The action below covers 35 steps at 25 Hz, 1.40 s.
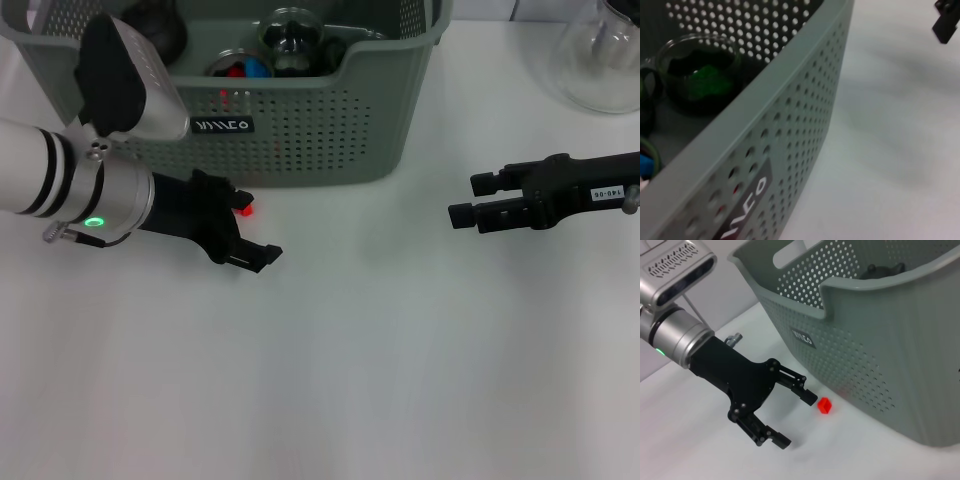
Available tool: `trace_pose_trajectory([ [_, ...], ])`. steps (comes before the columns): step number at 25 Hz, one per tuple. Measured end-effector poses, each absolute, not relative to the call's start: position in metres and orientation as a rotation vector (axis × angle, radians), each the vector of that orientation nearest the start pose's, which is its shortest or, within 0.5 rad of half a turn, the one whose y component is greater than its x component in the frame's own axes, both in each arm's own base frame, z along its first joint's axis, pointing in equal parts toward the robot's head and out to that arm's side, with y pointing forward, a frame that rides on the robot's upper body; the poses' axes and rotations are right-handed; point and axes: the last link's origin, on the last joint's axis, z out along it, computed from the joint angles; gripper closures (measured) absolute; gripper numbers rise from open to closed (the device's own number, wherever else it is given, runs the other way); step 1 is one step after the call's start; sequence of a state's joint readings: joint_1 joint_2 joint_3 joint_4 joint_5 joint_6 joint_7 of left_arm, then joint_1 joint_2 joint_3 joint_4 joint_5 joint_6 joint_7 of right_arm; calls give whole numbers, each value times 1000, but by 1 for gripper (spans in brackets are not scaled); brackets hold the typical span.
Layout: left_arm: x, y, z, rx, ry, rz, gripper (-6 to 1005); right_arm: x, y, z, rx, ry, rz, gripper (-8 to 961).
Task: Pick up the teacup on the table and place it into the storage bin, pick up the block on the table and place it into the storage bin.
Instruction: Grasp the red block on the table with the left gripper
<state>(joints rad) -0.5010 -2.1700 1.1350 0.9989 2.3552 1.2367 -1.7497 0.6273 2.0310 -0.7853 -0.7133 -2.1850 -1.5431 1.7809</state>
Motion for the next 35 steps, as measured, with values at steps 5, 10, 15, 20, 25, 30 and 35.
trace_pose_trajectory([
  [5,-247,353,-45,-2751,-524,94,139,251,353,5,-2816,972,380,158],
  [10,-247,355,-44,-2738,-521,95,139,251,353,6,-2814,972,382,158],
  [15,-247,357,-43,-2727,-517,97,139,251,353,6,-2812,971,384,158],
  [20,-249,358,-46,-2722,-525,103,139,251,354,7,-2811,969,384,157],
  [25,-251,358,-49,-2728,-522,132,140,251,354,7,-2812,967,384,157],
  [30,-250,356,-53,-2747,-505,148,140,250,355,8,-2812,965,383,157],
  [35,-243,352,-55,-2793,-486,147,140,250,355,8,-2812,963,382,157],
])
